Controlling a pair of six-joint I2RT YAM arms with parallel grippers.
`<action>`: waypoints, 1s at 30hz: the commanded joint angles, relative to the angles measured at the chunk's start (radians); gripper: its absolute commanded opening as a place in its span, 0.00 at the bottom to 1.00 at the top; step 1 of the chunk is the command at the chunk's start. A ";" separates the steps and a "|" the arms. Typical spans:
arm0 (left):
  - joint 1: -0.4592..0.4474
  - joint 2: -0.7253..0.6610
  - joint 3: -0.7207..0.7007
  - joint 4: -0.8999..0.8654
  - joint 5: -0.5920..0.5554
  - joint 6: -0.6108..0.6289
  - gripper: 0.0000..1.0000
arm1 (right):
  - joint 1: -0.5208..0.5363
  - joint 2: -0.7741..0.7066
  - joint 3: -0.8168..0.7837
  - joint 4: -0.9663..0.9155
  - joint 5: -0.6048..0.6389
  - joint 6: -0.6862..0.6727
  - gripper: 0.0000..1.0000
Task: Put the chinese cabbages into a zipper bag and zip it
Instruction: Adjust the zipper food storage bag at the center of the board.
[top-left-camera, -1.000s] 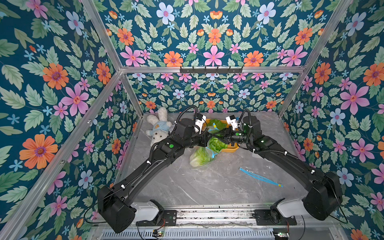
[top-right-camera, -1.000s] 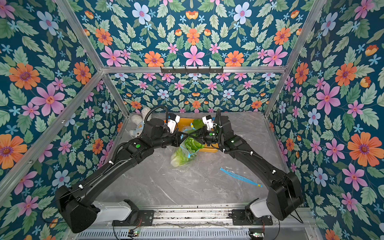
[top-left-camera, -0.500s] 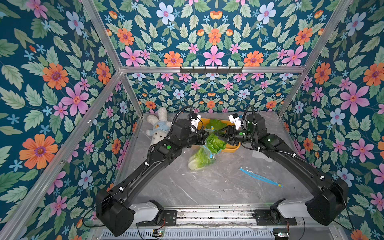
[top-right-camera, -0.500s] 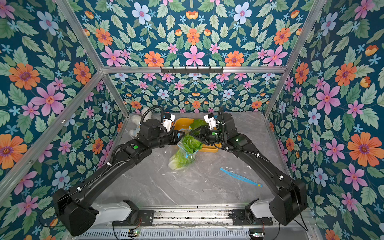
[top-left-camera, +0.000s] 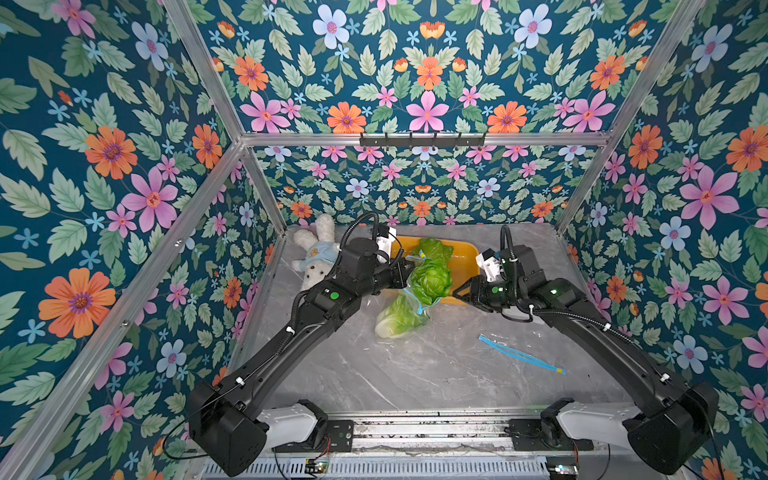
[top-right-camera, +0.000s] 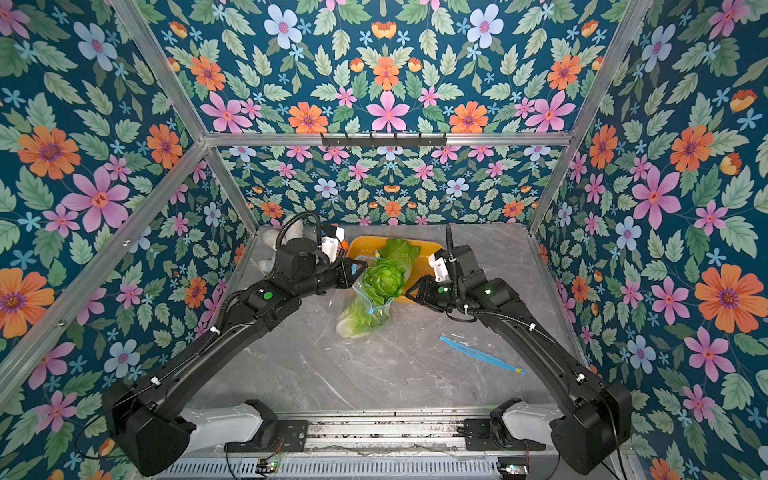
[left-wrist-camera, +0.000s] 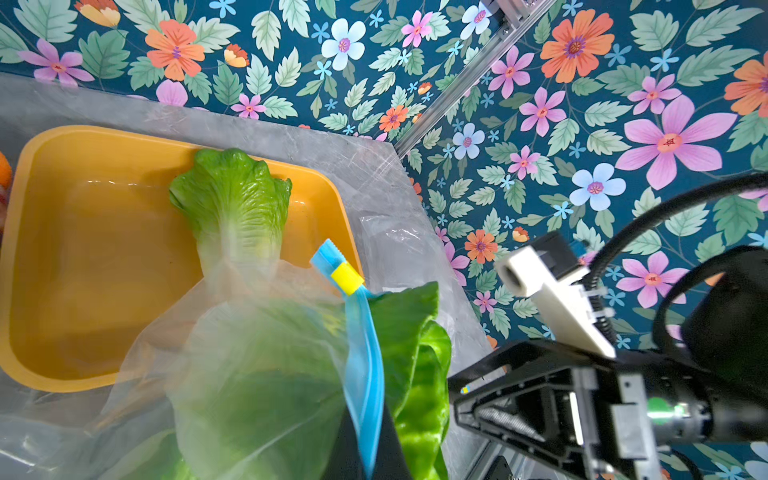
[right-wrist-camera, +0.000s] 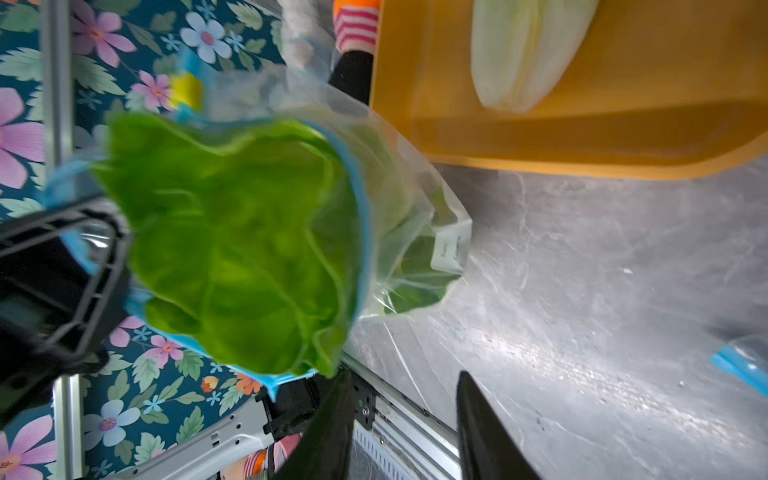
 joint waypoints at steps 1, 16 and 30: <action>0.001 -0.003 0.000 0.054 -0.003 -0.013 0.00 | 0.021 0.012 -0.040 0.116 -0.034 0.057 0.38; 0.001 -0.004 -0.006 0.060 0.009 -0.014 0.00 | 0.033 0.070 -0.056 0.353 -0.091 0.187 0.47; 0.002 0.002 0.001 0.066 0.022 -0.018 0.00 | 0.055 0.111 -0.041 0.382 -0.096 0.189 0.45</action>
